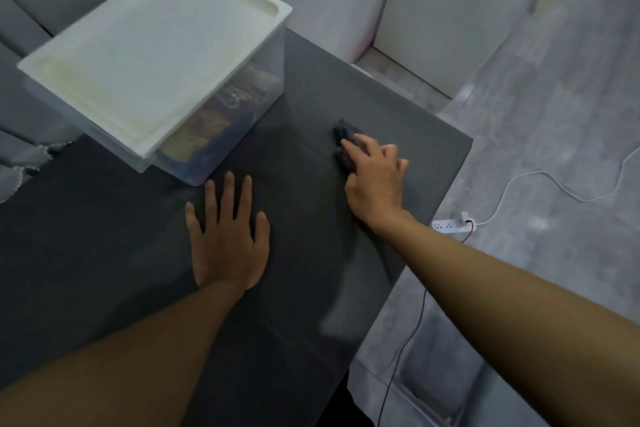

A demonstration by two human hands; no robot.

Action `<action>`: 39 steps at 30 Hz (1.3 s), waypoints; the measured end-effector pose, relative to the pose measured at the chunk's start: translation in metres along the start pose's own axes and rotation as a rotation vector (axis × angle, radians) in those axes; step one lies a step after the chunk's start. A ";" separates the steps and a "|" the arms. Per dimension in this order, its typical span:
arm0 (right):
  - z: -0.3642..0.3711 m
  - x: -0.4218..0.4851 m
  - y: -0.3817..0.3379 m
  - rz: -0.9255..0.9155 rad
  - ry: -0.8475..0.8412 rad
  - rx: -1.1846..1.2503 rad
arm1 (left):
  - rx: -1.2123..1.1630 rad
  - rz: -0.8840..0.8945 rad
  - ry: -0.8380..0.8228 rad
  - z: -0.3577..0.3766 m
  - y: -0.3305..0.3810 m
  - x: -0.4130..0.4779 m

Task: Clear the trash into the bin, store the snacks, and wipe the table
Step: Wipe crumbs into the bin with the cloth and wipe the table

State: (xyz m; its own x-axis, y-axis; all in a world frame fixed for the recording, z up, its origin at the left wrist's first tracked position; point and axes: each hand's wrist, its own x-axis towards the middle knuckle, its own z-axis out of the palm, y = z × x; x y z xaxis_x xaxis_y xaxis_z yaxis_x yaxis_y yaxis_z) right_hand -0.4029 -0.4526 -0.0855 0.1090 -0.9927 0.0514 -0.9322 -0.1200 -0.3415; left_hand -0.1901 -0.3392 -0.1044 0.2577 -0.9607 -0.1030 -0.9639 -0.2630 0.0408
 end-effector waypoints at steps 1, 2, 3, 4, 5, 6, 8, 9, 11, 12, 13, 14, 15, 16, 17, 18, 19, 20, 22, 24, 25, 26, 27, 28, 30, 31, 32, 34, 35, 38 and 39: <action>0.004 -0.001 -0.009 -0.049 -0.004 0.007 | 0.004 -0.003 0.002 0.000 0.000 0.000; 0.008 -0.005 -0.016 -0.172 -0.021 0.003 | 0.010 -0.006 0.001 0.000 0.000 0.001; 0.011 -0.011 -0.019 -0.324 -0.050 -0.002 | 0.018 -0.008 -0.002 -0.001 0.001 0.001; 0.013 -0.015 -0.018 -0.462 -0.089 -0.013 | 0.028 -0.007 -0.007 -0.001 0.001 0.001; 0.013 -0.014 -0.015 -0.556 -0.117 -0.037 | 0.035 -0.005 -0.011 -0.001 0.001 0.001; 0.012 -0.007 -0.011 -0.592 -0.121 -0.059 | 0.038 -0.003 -0.014 -0.001 0.001 0.001; 0.011 0.010 -0.008 -0.475 -0.080 -0.083 | 0.034 -0.002 -0.017 -0.002 0.001 0.001; 0.012 0.017 -0.009 -0.338 -0.060 -0.081 | 0.031 -0.003 -0.018 -0.002 0.001 0.001; 0.013 0.025 -0.021 -0.086 -0.039 -0.030 | 0.030 -0.005 -0.018 -0.002 0.001 0.001; 0.014 0.023 -0.030 -0.092 -0.037 -0.012 | 0.029 -0.006 -0.018 -0.002 0.001 0.001; 0.016 0.018 -0.038 -0.197 -0.041 -0.008 | 0.029 -0.006 -0.018 -0.002 0.001 0.001; 0.019 0.013 -0.043 -0.359 -0.066 -0.018 | 0.033 -0.004 -0.021 -0.003 0.001 0.001; 0.021 0.009 -0.042 -0.519 -0.106 -0.033 | 0.040 -0.002 -0.024 -0.002 0.001 0.001; 0.022 0.011 -0.038 -0.632 -0.138 -0.058 | 0.046 0.000 -0.028 -0.002 0.001 0.001; 0.022 0.016 -0.033 -0.678 -0.142 -0.087 | 0.047 0.000 -0.030 -0.001 0.000 0.001; 0.021 0.025 -0.029 -0.645 -0.124 -0.098 | 0.042 -0.002 -0.028 -0.001 0.000 0.001; 0.020 0.035 -0.027 -0.541 -0.088 -0.103 | 0.035 -0.002 -0.028 -0.001 0.000 0.001; 0.020 0.045 -0.026 -0.388 -0.051 -0.103 | 0.028 -0.002 -0.029 -0.001 0.000 0.001; 0.017 0.061 -0.033 -0.056 -0.041 -0.032 | 0.021 0.002 -0.028 -0.001 0.000 0.001; 0.015 0.062 -0.048 -0.033 -0.065 0.020 | 0.024 0.005 -0.027 -0.002 0.001 0.001; 0.017 0.058 -0.055 -0.169 -0.076 0.003 | 0.025 0.005 -0.026 -0.002 0.001 0.001; 0.019 0.052 -0.058 -0.349 -0.112 -0.024 | 0.029 0.004 -0.028 -0.003 0.001 0.001; 0.020 0.049 -0.056 -0.512 -0.159 -0.054 | 0.036 0.004 -0.032 -0.003 0.001 0.001; 0.021 0.051 -0.050 -0.618 -0.193 -0.086 | 0.045 0.004 -0.036 -0.003 0.001 0.001; 0.020 0.066 -0.037 -0.596 -0.162 -0.114 | 0.045 0.002 -0.035 -0.003 0.000 0.001; 0.019 0.074 -0.032 -0.476 -0.113 -0.103 | 0.038 0.001 -0.034 -0.003 0.000 0.001; 0.018 0.080 -0.029 -0.320 -0.075 -0.082 | 0.032 0.002 -0.034 -0.003 0.001 0.001; 0.017 0.080 -0.031 -0.120 -0.058 -0.038 | 0.029 0.001 -0.037 -0.003 0.001 0.002; 0.017 0.076 -0.036 -0.154 -0.063 -0.029 | 0.030 0.001 -0.040 -0.003 0.001 0.002; 0.018 0.058 -0.035 -0.549 -0.139 -0.047 | 0.034 0.002 -0.045 -0.003 0.000 0.002; 0.016 0.058 -0.027 -0.647 -0.167 -0.061 | 0.035 0.002 -0.046 -0.003 0.000 0.002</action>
State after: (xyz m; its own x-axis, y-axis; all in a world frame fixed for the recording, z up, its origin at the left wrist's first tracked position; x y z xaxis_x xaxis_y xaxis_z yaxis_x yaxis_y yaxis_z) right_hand -0.3660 -0.5067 -0.0882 0.6996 -0.7100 0.0804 -0.6785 -0.6954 -0.2368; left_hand -0.1892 -0.3414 -0.1016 0.2531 -0.9560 -0.1484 -0.9664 -0.2569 0.0065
